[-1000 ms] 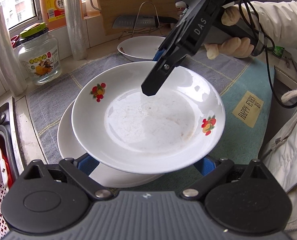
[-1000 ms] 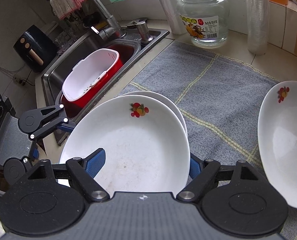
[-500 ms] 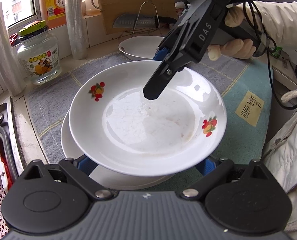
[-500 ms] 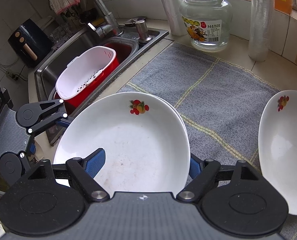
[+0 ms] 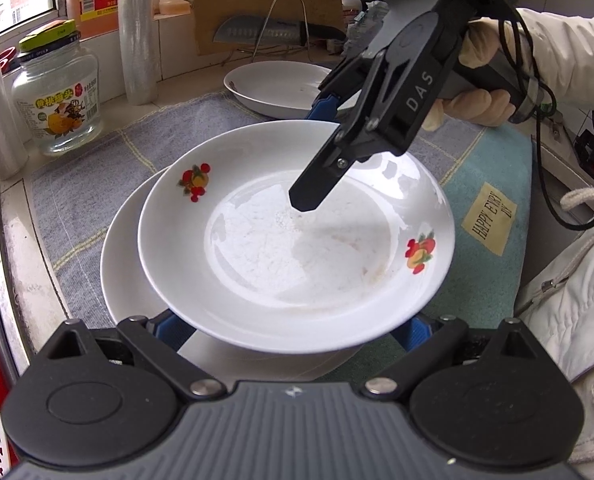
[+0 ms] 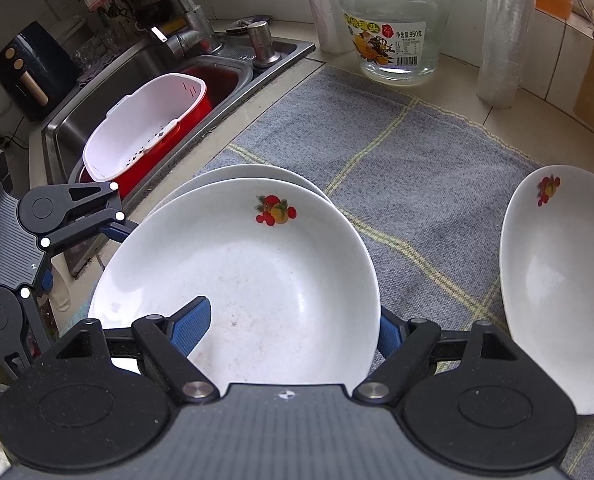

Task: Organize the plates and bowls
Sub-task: 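Lower the nested plates onto the towel by the sink with both tools, then open the right tool while the left tool opens, releasing the stacked plates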

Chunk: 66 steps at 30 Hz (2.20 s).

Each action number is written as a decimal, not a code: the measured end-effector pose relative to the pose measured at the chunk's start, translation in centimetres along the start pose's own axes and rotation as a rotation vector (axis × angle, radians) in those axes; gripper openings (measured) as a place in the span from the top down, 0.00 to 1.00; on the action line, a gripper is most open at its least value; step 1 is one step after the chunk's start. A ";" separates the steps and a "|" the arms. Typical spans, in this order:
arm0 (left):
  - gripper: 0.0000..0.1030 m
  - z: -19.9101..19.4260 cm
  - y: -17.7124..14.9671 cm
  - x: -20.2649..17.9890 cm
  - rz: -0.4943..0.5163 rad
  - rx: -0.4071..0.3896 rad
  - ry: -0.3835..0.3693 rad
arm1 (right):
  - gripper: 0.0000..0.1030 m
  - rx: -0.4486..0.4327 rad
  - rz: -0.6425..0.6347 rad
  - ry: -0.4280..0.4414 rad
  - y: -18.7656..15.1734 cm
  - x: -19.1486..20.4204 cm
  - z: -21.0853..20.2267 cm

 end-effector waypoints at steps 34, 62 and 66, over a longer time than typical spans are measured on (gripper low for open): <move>0.04 -2.1 0.3 -0.2 0.003 0.127 0.095 | 0.15 0.019 0.005 0.007 -0.3 0.6 1.0; 0.03 -2.7 6.3 -2.2 -0.192 -0.036 0.481 | 0.00 -0.329 0.000 -0.429 -6.0 -0.3 -6.8; 0.03 -1.8 8.1 -3.3 -0.191 -0.035 0.487 | 0.00 -0.339 0.039 -0.480 -7.7 -2.4 -8.0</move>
Point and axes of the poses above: each gripper's, at about its wrist camera, not at the fingertips, and z roughly the way its jaws point, x to its left, y to its top, the point moved 5 cm from there along z, roughly the way its jaws point, and after that the axes turned 1 degree about z, right-handed, at the moved point
